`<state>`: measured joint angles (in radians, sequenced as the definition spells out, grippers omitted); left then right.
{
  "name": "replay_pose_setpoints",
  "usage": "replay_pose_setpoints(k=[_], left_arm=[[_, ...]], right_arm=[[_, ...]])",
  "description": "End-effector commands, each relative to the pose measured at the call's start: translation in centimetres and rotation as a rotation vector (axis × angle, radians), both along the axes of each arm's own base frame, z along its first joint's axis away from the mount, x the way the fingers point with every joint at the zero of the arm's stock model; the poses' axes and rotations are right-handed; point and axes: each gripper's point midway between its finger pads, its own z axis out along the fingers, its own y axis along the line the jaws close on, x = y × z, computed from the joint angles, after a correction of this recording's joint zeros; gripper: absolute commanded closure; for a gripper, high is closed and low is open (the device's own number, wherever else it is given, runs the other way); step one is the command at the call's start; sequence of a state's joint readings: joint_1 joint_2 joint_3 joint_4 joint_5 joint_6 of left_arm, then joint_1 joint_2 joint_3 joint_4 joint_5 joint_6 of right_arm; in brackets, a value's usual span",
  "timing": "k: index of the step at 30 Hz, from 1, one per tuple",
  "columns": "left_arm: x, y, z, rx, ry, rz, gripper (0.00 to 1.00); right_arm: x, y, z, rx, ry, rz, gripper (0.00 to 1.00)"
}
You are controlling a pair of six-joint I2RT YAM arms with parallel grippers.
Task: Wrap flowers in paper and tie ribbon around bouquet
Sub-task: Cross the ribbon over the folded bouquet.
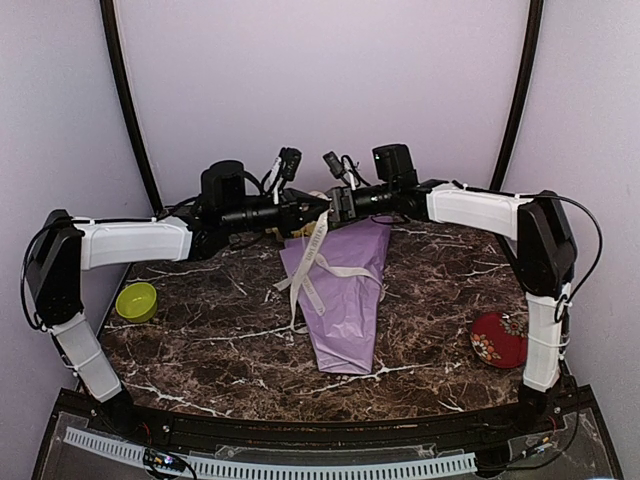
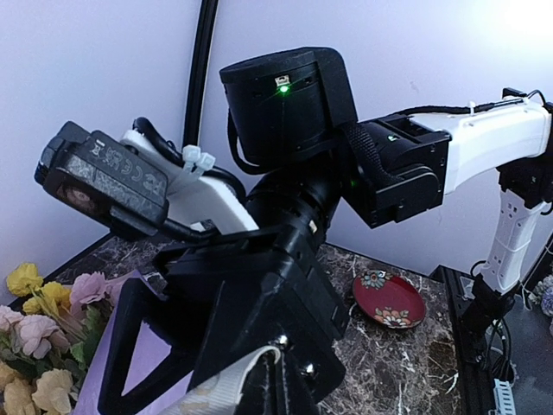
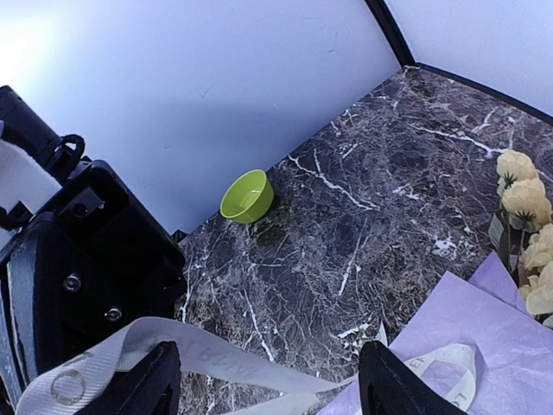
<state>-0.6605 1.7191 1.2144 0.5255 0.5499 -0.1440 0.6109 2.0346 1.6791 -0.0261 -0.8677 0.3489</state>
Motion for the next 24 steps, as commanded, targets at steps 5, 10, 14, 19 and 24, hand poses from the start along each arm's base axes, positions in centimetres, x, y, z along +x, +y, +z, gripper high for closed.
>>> replay_pose_setpoints(k=[5, 10, 14, 19, 24], left_arm=[[-1.3, 1.8, 3.8, -0.06, -0.072, 0.05, 1.0], [-1.4, 1.9, 3.8, -0.059, -0.063, 0.047, 1.0], [-1.6, 1.8, 3.9, -0.061, -0.057, 0.039, 1.0], [-1.7, 2.1, 3.6, -0.044, -0.063, 0.045, 1.0], [-2.4, 1.2, 3.8, -0.064, -0.043, -0.028, 1.0]], right_arm=[[-2.9, -0.9, 0.0, 0.044, -0.057, 0.103, 0.3], [-4.1, -0.2, -0.2, 0.051, -0.072, 0.132, 0.31], [-4.5, 0.0, -0.4, 0.06, -0.047, 0.152, 0.3], [-6.1, -0.5, -0.7, 0.075, -0.061, 0.198, 0.3], [-5.4, 0.5, -0.2, 0.099, -0.059, 0.174, 0.3]])
